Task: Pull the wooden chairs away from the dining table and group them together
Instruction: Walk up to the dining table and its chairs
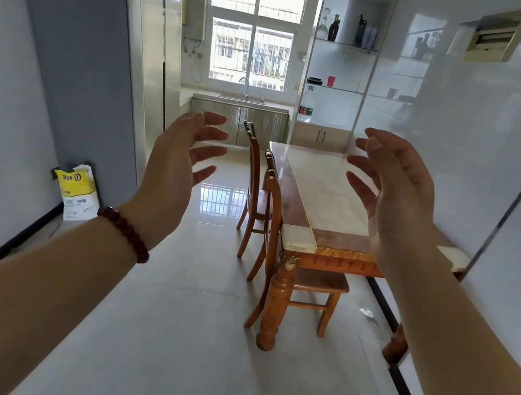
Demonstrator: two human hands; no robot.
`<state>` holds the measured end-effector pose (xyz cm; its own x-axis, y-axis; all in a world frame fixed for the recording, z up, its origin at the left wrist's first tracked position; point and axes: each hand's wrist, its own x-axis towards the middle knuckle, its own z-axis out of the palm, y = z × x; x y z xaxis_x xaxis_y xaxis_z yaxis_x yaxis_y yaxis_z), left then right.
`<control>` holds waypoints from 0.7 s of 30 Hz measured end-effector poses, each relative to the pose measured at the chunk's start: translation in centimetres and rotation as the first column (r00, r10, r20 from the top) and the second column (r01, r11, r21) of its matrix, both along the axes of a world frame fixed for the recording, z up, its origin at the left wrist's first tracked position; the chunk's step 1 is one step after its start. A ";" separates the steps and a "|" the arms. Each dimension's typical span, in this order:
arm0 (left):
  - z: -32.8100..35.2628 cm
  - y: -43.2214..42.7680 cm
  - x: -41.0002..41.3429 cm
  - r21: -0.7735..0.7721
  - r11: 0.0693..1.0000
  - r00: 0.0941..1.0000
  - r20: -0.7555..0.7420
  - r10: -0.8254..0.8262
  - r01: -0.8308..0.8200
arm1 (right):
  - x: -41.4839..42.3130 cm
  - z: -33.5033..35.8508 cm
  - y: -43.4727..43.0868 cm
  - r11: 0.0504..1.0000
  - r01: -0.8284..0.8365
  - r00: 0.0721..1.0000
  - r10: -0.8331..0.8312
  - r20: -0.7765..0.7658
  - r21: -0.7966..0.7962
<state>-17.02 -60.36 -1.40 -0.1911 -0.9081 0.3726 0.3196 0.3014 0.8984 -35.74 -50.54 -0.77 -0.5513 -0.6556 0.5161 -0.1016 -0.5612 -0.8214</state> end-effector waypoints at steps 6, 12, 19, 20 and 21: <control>-0.2 -6.2 -5.3 0.007 1.000 1.000 -0.016 -0.006 0.006 | -5.0 -0.3 -6.2 1.000 -0.004 1.000 0.004 0.009 -0.008; 0.3 -14.0 -10.7 -0.016 1.000 0.999 -0.027 0.019 -0.019 | -10.4 0.4 -14.3 0.999 -0.049 0.999 0.049 0.000 -0.023; -0.6 -22.9 -13.0 0.002 0.997 0.996 -0.026 0.082 -0.082 | -13.7 -0.2 -24.4 0.994 -0.104 0.994 0.104 0.016 -0.028; -0.7 -24.3 -13.0 0.006 0.996 0.996 -0.028 0.087 -0.087 | -13.9 -0.4 -26.0 0.993 -0.113 0.993 0.114 0.019 -0.028; -0.7 -25.8 -13.0 0.010 0.996 0.995 -0.032 0.090 -0.090 | -14.0 -0.6 -27.7 0.992 -0.121 0.992 0.121 0.020 -0.027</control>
<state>-30.06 -86.19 -2.14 -0.0962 -0.9244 0.3691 0.3204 0.3223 0.8907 -49.73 -78.21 -1.34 -0.4800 -0.7048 0.5224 -0.0143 -0.5891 -0.8080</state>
